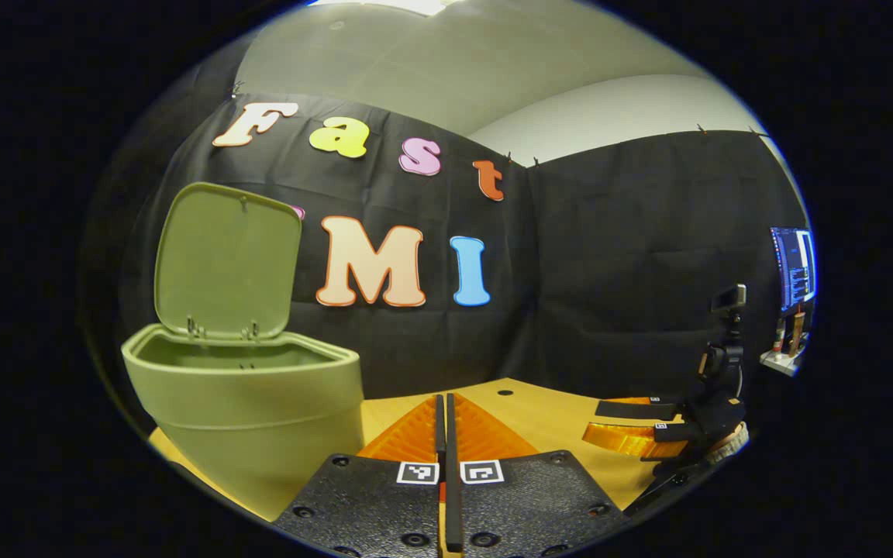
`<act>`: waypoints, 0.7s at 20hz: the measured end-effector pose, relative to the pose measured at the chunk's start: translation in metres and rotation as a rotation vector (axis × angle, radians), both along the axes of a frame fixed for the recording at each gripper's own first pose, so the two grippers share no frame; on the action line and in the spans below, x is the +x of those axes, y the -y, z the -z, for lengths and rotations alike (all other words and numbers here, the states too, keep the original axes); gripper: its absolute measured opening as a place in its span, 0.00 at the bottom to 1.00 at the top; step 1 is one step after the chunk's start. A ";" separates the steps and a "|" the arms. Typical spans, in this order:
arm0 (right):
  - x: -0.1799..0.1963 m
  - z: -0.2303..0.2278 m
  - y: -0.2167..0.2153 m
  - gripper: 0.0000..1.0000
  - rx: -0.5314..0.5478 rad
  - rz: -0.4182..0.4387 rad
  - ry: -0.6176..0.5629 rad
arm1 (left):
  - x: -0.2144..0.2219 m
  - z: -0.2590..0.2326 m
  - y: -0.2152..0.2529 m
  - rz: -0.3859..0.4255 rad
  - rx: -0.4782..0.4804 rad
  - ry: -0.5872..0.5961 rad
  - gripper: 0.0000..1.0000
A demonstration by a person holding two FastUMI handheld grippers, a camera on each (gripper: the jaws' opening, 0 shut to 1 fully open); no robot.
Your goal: Press the lid of the desktop garbage bin to open it, pick up the crumpled paper on the desktop and throw it into the bin, then pick up the pop can on the desktop and drop it into the bin, and finally close the garbage bin lid.
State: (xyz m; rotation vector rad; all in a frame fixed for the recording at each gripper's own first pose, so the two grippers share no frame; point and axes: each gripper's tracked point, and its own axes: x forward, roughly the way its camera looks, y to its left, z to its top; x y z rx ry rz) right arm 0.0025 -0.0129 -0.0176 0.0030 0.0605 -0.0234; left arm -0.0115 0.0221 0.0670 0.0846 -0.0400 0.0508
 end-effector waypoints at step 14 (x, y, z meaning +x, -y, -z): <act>0.029 0.051 0.033 0.98 -0.099 0.038 -0.184 | 0.000 0.064 -0.002 0.042 -0.013 -0.068 0.28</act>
